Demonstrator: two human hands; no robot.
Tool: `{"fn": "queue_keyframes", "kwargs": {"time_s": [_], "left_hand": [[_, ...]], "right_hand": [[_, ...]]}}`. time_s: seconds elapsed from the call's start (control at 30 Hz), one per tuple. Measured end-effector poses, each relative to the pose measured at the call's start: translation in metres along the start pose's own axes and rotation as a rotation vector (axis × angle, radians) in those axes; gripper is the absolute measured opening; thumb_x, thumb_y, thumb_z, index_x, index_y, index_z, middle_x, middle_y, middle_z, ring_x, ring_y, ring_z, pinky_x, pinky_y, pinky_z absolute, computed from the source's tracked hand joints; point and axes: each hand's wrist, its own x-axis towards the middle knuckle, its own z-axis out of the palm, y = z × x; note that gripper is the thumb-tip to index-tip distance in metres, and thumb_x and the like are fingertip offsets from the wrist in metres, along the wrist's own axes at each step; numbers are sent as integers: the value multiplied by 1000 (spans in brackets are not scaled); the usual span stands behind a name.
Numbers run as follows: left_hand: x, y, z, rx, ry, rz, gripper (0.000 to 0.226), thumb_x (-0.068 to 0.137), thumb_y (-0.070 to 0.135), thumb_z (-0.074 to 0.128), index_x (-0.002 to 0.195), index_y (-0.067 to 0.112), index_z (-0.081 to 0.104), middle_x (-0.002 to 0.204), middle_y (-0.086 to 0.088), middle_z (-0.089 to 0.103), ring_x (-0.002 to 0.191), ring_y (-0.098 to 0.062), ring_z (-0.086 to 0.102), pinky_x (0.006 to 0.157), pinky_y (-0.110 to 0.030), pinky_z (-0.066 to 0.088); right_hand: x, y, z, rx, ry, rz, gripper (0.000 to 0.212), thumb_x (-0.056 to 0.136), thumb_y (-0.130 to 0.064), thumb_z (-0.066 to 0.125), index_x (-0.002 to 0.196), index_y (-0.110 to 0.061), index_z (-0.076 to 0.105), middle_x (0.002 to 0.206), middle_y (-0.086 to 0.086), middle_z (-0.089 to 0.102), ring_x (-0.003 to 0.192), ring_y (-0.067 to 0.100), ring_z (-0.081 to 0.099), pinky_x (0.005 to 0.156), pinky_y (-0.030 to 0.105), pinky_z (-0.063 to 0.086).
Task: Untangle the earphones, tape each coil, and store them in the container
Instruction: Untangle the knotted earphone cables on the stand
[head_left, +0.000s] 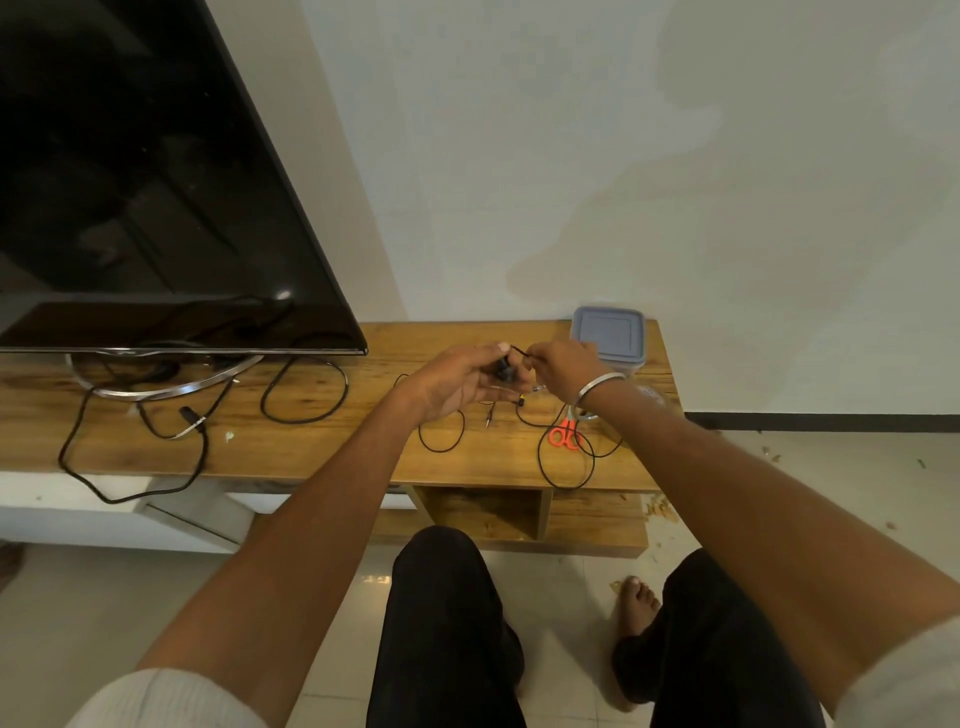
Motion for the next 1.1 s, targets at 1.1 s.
{"fn": "queue_keyframes", "kwargs": {"time_s": [1.1], "left_hand": [[9,-23,-25,566,285,222,22,97,27,56,104,16,73,115,10,63,116,-5,56,101,-26,43]], "right_hand": [[-16,-28,6,457,-310,-170,25,97,-22,43,95,-14,66,65,2,64,58,17,65,61,25,50]]}}
